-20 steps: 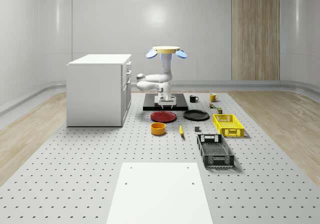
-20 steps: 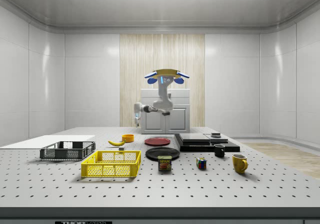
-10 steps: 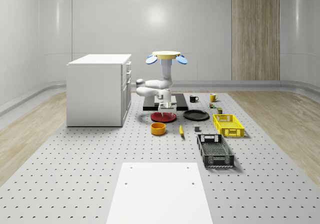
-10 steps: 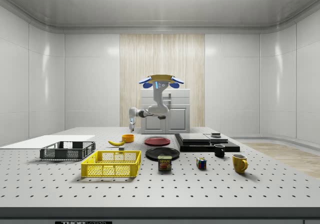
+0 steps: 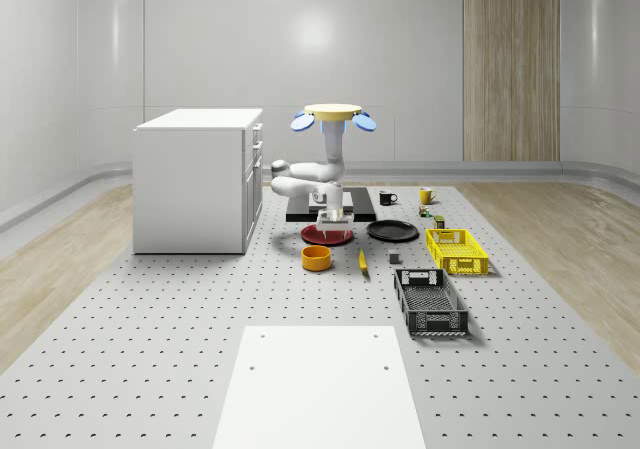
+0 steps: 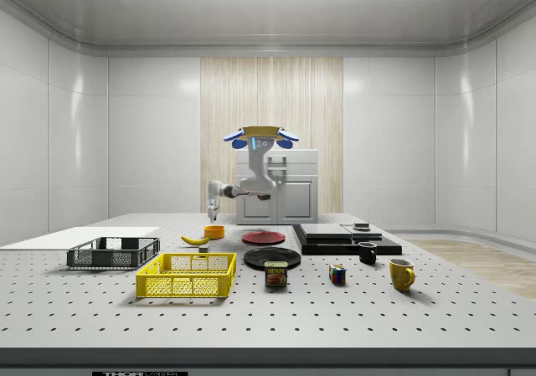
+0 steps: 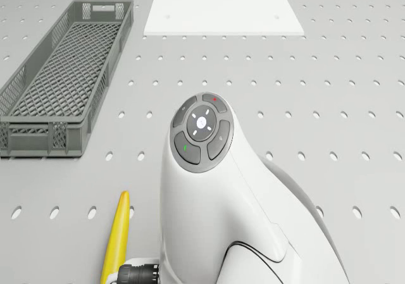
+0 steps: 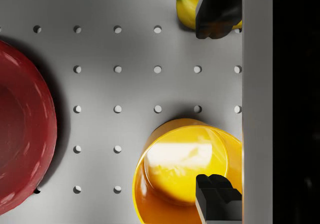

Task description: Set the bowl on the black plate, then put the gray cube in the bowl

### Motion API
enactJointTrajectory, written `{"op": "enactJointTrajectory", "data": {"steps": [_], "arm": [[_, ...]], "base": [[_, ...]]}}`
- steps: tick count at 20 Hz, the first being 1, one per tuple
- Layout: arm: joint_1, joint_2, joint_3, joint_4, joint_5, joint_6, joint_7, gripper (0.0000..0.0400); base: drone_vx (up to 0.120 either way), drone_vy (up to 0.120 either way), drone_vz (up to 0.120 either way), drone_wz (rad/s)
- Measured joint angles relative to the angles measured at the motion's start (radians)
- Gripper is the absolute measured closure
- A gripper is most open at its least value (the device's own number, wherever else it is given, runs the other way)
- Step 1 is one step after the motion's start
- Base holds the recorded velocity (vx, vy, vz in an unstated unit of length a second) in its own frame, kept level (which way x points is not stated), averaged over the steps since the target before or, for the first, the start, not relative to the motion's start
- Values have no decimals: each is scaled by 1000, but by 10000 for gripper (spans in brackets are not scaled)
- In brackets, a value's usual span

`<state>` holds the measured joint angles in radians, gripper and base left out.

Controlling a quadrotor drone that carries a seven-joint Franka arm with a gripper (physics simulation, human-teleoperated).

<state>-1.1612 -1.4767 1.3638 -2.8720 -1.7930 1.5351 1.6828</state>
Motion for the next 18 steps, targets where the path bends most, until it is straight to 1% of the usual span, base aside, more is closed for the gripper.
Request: {"op": "enactJointTrajectory", "data": {"steps": [4, 10, 18], "arm": [[-3, -9, -32, 6, -29, 19, 0, 0], [-7, -18, -64, 13, -57, 37, 0, 0], [39, -34, -73, 18, -61, 56, -50, 0]], "base": [[0, 0, -10, 0], [0, 0, -113, 0], [0, 0, 0, 0]]}}
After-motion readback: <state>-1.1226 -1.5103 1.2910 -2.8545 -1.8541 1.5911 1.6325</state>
